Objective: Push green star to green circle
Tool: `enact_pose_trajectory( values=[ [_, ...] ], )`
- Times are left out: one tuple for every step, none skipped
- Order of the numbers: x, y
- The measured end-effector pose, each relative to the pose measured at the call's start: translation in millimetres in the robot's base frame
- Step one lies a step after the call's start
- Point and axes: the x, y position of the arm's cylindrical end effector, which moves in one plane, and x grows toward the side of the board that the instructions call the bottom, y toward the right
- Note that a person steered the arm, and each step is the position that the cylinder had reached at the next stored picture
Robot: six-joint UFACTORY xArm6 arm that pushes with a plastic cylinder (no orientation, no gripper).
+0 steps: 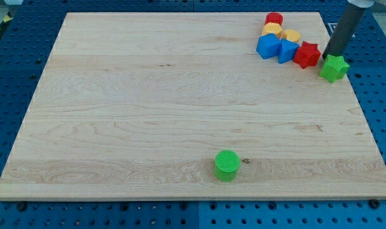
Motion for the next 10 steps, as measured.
enact_pose_trajectory(
  values=[
    [15,-5],
    [29,-9],
    [33,-10],
    [23,-2],
    [21,0],
    [30,16],
    [51,18],
    [60,-6],
    [60,-44],
    [62,-77]
  ],
)
